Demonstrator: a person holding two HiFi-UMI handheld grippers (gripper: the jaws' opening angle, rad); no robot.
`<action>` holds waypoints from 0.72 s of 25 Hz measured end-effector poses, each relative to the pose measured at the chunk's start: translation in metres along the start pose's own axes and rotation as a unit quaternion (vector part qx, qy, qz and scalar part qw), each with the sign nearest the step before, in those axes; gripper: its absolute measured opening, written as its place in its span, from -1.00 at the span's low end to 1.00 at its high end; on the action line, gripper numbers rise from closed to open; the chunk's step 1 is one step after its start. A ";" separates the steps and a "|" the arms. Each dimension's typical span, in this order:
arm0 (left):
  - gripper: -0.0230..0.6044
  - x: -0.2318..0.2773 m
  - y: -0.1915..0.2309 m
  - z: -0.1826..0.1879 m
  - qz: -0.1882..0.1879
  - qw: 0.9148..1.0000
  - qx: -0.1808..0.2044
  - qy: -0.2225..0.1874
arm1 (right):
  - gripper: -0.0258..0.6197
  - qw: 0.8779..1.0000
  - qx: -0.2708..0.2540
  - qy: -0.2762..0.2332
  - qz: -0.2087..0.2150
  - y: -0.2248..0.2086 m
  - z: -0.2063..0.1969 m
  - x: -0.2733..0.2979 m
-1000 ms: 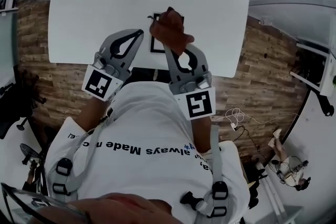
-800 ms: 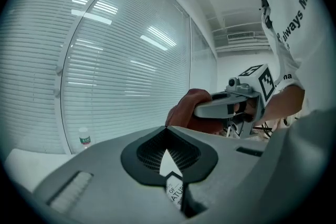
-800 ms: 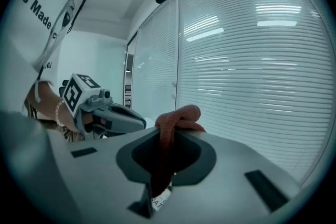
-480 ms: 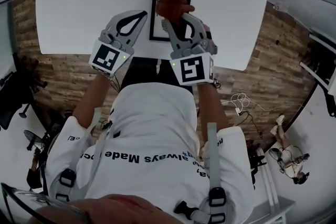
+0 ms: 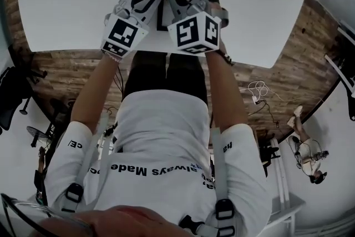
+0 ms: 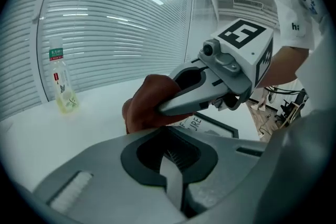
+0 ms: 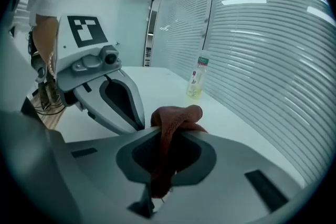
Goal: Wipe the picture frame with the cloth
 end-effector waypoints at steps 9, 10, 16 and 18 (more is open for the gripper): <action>-0.92 0.006 -0.002 -0.014 0.011 1.000 -0.012 0.005 | -0.88 0.999 -0.018 0.031 0.041 0.015 -0.032 0.017; -0.92 0.003 -0.002 -0.013 0.013 1.000 -0.013 0.003 | -0.88 0.998 -0.019 0.034 0.043 0.017 -0.032 0.014; -0.92 -0.007 0.004 -0.014 0.028 0.999 -0.012 0.012 | -0.88 0.997 -0.019 0.048 0.060 0.033 -0.041 -0.006; -0.92 -0.006 0.007 -0.013 0.028 0.999 -0.010 0.012 | -0.87 0.996 -0.012 0.051 0.066 0.039 -0.045 -0.012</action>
Point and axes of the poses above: the fingertips, and each gripper's own axes: x forward along the fingers, y to its left, z out of its top, the point moved 4 cm from there along -x, backward along the fingers, and after that the axes turned 14 degrees about -z, right-handed, at the moved point
